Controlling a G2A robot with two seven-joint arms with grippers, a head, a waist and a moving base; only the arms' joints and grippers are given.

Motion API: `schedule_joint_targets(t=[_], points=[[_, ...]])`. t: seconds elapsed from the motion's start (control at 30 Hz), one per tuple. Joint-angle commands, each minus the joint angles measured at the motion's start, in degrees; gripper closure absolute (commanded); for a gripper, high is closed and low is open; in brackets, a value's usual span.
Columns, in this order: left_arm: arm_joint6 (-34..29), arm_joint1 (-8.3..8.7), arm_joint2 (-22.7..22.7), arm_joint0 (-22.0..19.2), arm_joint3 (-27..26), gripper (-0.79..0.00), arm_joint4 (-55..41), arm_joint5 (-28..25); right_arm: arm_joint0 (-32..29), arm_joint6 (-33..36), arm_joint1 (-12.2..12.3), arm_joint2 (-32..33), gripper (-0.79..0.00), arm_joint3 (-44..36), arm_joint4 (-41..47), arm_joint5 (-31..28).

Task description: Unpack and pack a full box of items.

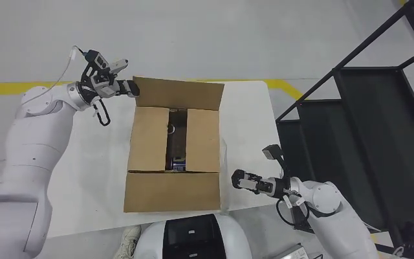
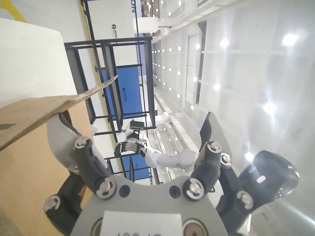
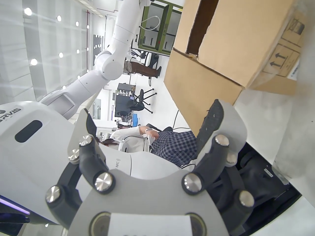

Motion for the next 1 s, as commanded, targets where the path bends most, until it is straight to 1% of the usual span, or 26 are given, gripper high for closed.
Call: schedule_joint_targets(t=[0.0,0.1,0.23,0.33,0.43,0.97], points=[[1.8,-0.57,1.5,-1.6,2.4,-0.785,3.3,-0.7,0.1,-0.2,0.0,0.0,-0.785,0.1,0.0,0.1],[3.9,-1.4,3.4,-3.3,5.2,-0.785,7.5,-2.5,0.5,-1.0,0.1,0.0,-0.785,0.5,-0.3,0.6],[5.9,-2.49,5.1,-4.9,7.9,-0.785,10.7,-4.8,1.1,-1.8,0.2,-0.2,-0.785,0.8,-0.6,1.1],[7.5,-3.21,6.3,-5.7,9.2,-0.785,13.4,-8.1,1.3,-2.3,0.2,-0.4,-0.785,0.9,-0.9,1.3],[6.6,-3.99,6.4,-5.6,9.6,-0.785,12.1,-9.9,1.4,-2.8,0.2,-0.5,-0.785,1.2,-1.0,1.5],[6.3,-4.05,6.3,-5.6,9.6,-0.785,11.6,-10.0,1.7,-2.9,0.4,-0.9,-0.785,1.6,0.1,1.0]])
